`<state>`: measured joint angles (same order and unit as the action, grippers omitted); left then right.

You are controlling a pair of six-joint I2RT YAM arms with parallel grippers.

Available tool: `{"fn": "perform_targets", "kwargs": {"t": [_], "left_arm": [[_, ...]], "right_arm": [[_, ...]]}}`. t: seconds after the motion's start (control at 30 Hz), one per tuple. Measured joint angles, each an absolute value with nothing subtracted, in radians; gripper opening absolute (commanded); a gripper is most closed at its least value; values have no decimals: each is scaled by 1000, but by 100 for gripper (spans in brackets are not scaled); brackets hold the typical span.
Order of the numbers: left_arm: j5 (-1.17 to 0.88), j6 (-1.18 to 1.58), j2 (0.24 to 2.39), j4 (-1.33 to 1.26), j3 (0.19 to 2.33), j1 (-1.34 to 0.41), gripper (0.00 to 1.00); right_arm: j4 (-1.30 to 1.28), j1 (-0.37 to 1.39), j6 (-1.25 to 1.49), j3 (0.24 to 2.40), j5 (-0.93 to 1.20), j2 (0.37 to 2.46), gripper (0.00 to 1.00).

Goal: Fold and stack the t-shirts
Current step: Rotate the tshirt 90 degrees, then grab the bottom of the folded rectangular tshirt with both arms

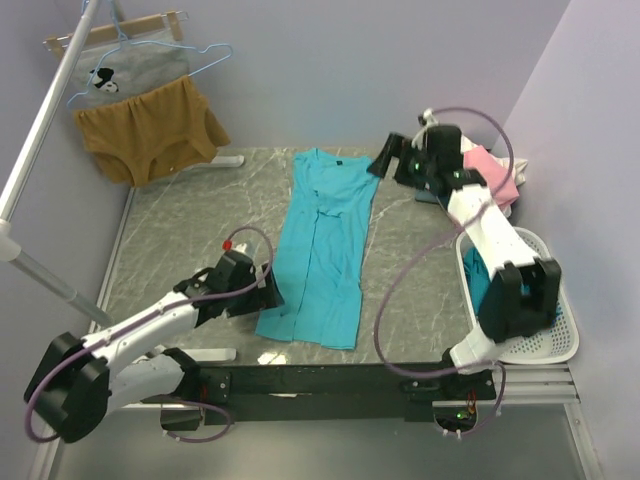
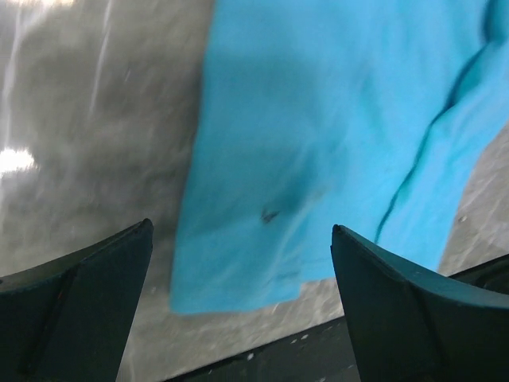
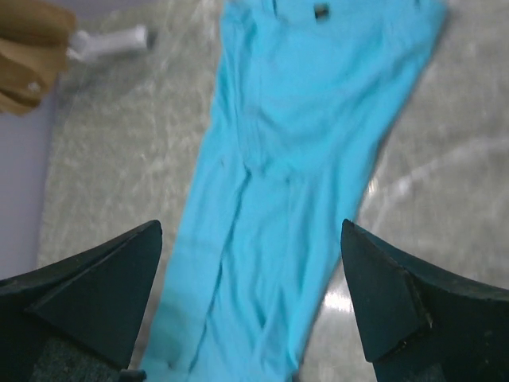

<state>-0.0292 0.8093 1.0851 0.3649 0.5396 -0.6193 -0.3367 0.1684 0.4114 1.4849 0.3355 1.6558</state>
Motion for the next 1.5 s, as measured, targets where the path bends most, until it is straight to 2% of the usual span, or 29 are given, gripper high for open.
{"fn": "perform_targets", "kwargs": {"t": [0.2, 0.43, 0.63, 0.8, 1.1, 1.13, 1.17, 1.27, 1.3, 1.37, 1.43, 1.5], "left_arm": [[-1, 922, 955, 414, 423, -726, 99], [43, 1021, 896, 416, 376, -818, 99], [75, 1067, 859, 364, 337, -820, 100], [126, 1100, 859, 362, 337, -825, 99], [213, 1130, 890, 361, 348, -825, 99], [216, 1126, 905, 350, 353, -825, 96], [216, 1120, 924, 336, 357, -825, 82], [204, 1106, 977, 278, 359, -824, 67], [199, 1104, 982, 267, 357, -824, 67], [178, 1115, 983, 220, 335, -835, 66], [168, 1124, 961, 204, 315, -846, 61], [158, 1139, 918, 207, 291, -852, 56]], "right_arm": [[-369, 362, 449, 1058, 226, 1394, 94], [-437, 585, 617, 723, 113, 1154, 92], [-450, 668, 753, 609, 78, 1023, 90], [-460, 767, 850, 524, 73, 1045, 89], [-452, 863, 968, 506, 59, 1110, 88], [-448, 867, 976, 503, 57, 1111, 86], [-447, 868, 984, 499, 55, 1114, 84], [-441, 872, 1004, 496, 53, 1131, 78], [-437, 876, 1006, 497, 53, 1136, 76], [-420, 896, 1015, 496, 57, 1143, 65], [-385, 918, 1026, 484, 80, 1153, 54], [-353, 933, 1038, 474, 99, 1163, 48]]}}
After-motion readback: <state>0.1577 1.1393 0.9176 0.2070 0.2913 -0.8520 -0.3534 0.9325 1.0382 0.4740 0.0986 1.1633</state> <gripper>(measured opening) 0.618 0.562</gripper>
